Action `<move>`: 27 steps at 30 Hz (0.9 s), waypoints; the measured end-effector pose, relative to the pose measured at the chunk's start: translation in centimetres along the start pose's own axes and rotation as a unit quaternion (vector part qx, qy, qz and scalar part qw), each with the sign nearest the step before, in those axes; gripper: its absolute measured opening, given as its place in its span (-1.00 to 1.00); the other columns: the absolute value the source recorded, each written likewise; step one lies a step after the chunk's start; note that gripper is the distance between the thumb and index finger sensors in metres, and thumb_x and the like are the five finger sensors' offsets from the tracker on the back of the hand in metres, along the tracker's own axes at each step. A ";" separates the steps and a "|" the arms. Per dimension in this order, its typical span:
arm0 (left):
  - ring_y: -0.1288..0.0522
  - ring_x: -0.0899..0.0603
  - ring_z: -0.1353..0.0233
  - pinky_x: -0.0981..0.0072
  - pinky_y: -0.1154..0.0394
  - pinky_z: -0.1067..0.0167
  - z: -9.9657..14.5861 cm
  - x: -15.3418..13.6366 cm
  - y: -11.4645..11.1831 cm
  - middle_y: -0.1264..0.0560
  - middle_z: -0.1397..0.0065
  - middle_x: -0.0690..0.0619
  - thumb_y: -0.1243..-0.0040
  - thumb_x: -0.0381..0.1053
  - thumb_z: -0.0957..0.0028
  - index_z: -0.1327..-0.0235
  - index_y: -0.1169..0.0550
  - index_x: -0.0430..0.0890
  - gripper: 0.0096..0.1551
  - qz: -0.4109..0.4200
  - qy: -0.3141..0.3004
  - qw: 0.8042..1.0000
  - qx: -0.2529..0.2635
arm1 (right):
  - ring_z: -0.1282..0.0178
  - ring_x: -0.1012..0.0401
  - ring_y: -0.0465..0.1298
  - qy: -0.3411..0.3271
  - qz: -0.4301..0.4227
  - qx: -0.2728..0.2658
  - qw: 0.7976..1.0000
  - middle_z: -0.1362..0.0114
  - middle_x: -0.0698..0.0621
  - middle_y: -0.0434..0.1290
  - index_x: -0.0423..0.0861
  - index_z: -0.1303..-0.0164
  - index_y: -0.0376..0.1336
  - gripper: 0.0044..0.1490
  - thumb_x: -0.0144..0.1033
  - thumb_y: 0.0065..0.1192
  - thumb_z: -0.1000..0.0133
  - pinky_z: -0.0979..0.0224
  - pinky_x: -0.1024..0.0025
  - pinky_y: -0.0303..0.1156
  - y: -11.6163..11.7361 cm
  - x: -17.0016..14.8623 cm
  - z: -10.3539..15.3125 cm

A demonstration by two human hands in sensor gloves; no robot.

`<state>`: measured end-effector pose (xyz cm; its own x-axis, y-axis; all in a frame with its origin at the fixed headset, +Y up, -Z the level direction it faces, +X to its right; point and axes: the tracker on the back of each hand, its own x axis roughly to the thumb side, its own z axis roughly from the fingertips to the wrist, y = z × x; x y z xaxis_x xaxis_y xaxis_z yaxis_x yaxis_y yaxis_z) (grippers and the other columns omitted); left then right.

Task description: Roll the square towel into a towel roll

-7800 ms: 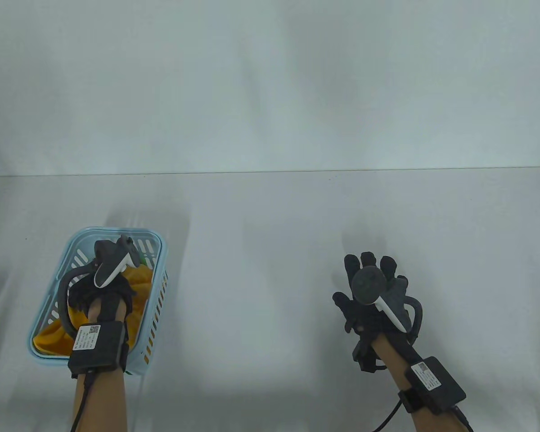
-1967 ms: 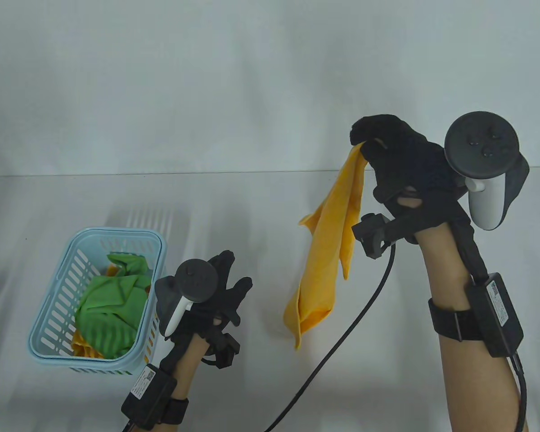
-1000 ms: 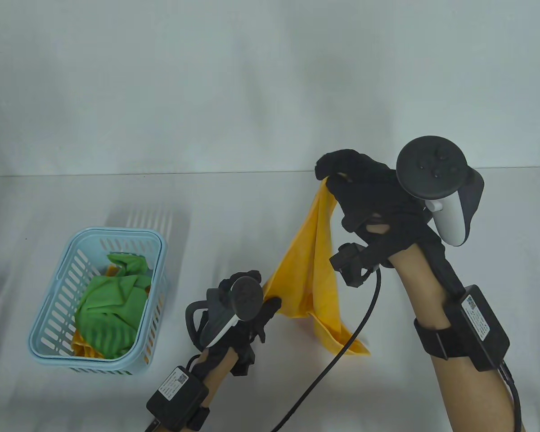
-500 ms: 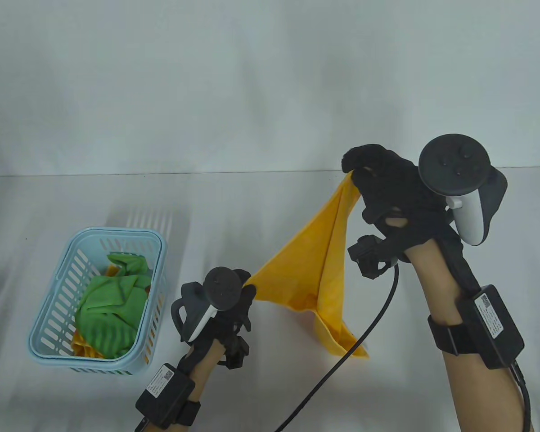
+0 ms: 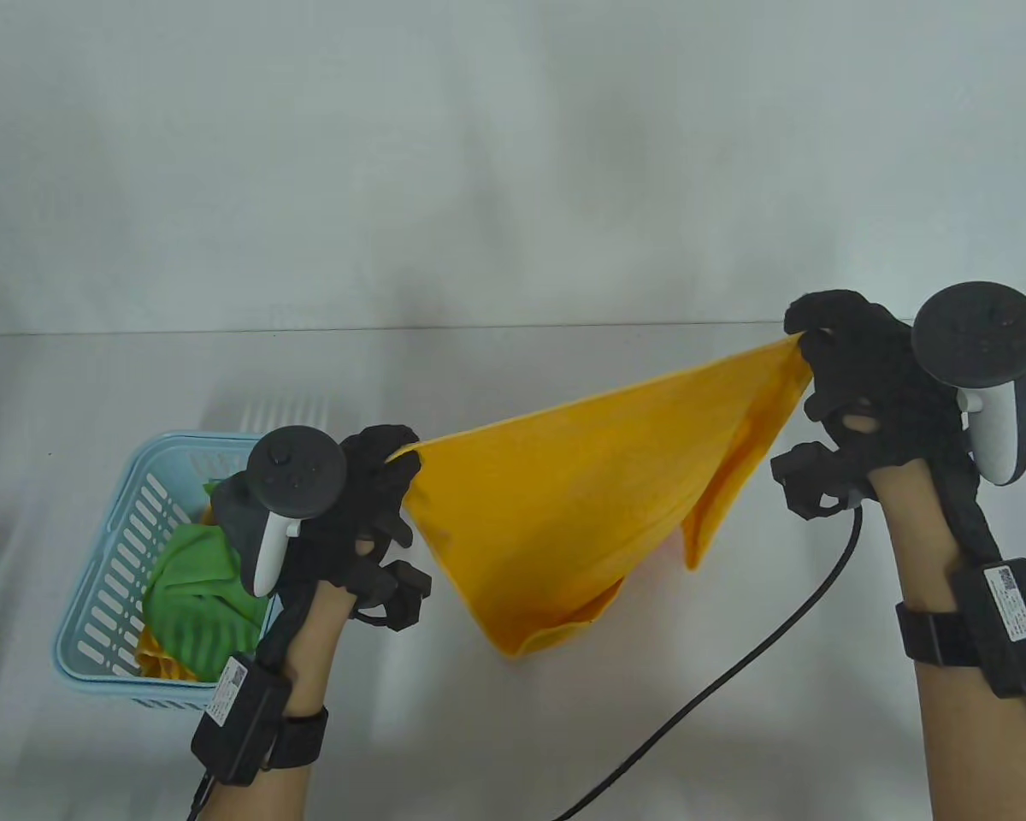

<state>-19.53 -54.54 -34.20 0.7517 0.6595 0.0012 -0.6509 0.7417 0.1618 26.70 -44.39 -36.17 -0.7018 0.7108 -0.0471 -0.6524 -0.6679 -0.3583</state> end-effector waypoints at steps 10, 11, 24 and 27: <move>-0.68 -0.15 -0.27 -0.15 -0.48 -0.32 -0.6 2.7 5.1 -0.67 -0.23 0.14 -0.28 0.08 0.09 -0.09 -0.66 0.13 -0.55 0.036 -0.035 0.999 -0.016 | -0.17 0.06 0.58 -0.020 0.021 -0.004 1.000 -0.06 0.09 0.59 0.21 -0.03 0.42 -0.52 -0.27 0.37 0.13 -0.38 -0.10 0.37 -1.2 -1.5 1.5; -0.69 -0.14 -0.27 -0.15 -0.48 -0.32 -0.4 2.9 5.8 -0.67 -0.23 0.14 -0.28 0.08 0.09 -0.09 -0.66 0.13 -0.55 0.044 -0.043 0.998 -0.019 | -0.17 0.06 0.58 -0.024 0.015 -0.005 1.000 -0.06 0.09 0.59 0.21 -0.02 0.42 -0.52 -0.26 0.36 0.12 -0.38 -0.10 0.37 -1.7 -1.5 2.0; -0.73 -0.08 -0.05 -0.09 -0.51 -0.28 0.0 6.4 11.2 -0.71 -0.03 0.19 -0.27 0.10 0.09 -0.08 -0.67 0.13 -0.55 0.054 -0.089 0.994 0.017 | -0.14 0.06 0.58 -0.043 -0.099 -0.023 0.994 -0.06 0.08 0.59 0.23 -0.01 0.41 -0.56 -0.26 0.31 0.09 -0.37 -0.09 0.38 -5.7 0.9 3.7; -0.72 -0.06 -0.06 -0.09 -0.50 -0.30 -2.4 6.6 10.7 -0.70 -0.03 0.22 -0.26 0.11 0.09 -0.08 -0.67 0.18 -0.55 0.012 -0.065 0.998 0.017 | -0.16 0.06 0.57 -0.022 -0.081 -0.032 0.996 -0.07 0.08 0.58 0.24 -0.02 0.40 -0.55 -0.26 0.30 0.08 -0.39 -0.09 0.36 -4.5 1.3 1.8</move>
<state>-21.82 -41.92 -34.83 0.7445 0.6541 0.1337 -0.6669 0.7193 0.1944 28.24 -40.85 -32.97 -0.6016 0.7968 0.0568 -0.7394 -0.5285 -0.4172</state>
